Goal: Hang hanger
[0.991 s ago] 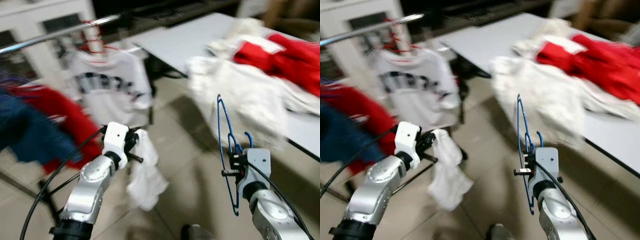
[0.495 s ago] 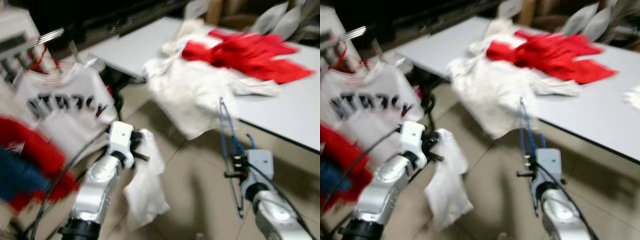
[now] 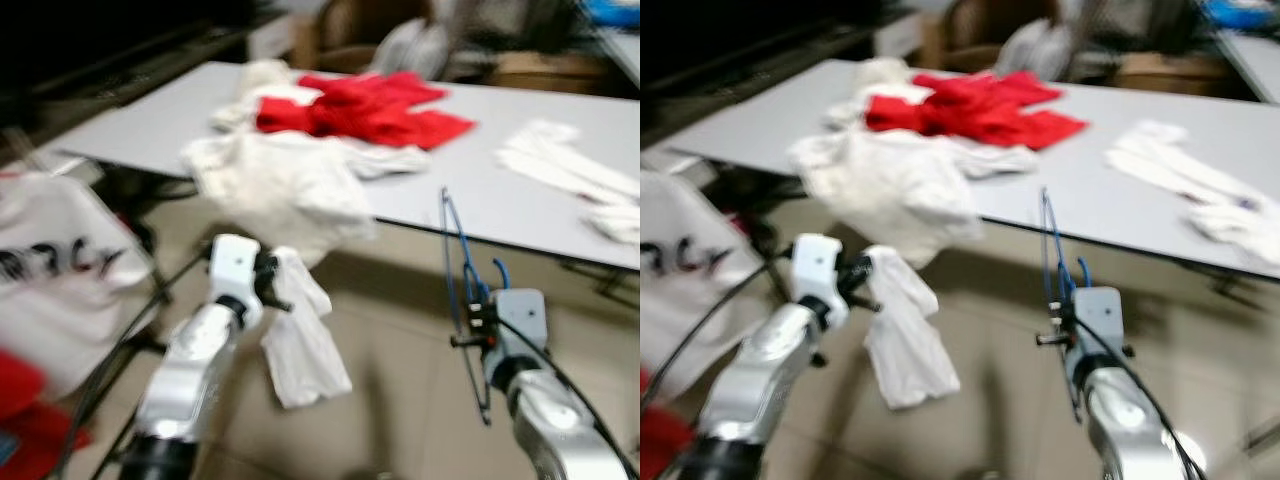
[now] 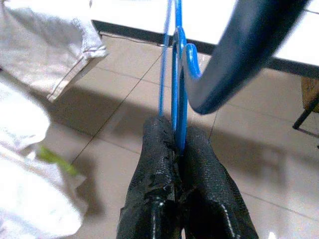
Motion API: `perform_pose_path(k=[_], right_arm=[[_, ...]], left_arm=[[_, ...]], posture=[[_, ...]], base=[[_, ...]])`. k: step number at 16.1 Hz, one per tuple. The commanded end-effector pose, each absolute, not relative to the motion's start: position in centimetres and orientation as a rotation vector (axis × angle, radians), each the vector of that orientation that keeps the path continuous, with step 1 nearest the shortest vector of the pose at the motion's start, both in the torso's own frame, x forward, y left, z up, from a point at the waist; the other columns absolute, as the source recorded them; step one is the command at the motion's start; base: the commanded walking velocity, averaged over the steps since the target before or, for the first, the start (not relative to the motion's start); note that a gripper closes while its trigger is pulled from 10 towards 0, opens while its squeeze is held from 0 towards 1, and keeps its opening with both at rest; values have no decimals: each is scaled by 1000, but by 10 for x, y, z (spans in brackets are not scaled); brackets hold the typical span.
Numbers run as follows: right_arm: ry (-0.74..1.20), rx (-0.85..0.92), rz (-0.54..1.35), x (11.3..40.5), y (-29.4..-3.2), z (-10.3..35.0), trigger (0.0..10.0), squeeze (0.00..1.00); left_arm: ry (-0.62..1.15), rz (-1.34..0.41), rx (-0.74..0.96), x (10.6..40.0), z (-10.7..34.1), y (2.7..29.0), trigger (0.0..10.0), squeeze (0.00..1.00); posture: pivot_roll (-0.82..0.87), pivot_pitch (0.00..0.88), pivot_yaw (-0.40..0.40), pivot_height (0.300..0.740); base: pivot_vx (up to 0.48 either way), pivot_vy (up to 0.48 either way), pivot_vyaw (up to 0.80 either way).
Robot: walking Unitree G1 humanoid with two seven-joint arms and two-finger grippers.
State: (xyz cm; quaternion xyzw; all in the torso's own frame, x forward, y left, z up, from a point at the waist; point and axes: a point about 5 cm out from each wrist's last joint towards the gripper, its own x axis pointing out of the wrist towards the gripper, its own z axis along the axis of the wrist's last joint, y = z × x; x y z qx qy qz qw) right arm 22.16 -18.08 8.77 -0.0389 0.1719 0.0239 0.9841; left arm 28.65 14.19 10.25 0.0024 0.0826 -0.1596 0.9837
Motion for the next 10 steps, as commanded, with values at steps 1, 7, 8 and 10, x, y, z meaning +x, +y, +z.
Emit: perform_pose_path(k=[1, 7, 8, 10], right_arm=[[322, -71, 82, 225, -174, 91, 10000, 0], [330, -82, 34, 215, -186, 93, 10000, 0], [332, -79, 26, 214, -187, 92, 10000, 0], [321, -67, 24, 218, -184, 93, 10000, 0]], left_arm=[[153, -295, 14, 288, 105, 148, 10000, 0], [123, -337, -27, 300, 111, 139, 10000, 0], [121, -343, -30, 300, 111, 138, 10000, 0], [119, -352, -32, 299, 112, 137, 10000, 0]], posture=[[-176, 0, 51, 740], [-239, 0, 78, 740], [-235, 0, 80, 740], [-227, 0, 80, 740]], base=[[0, 0, -800], [0, 0, -800], [0, 0, -800], [0, 0, -800]])
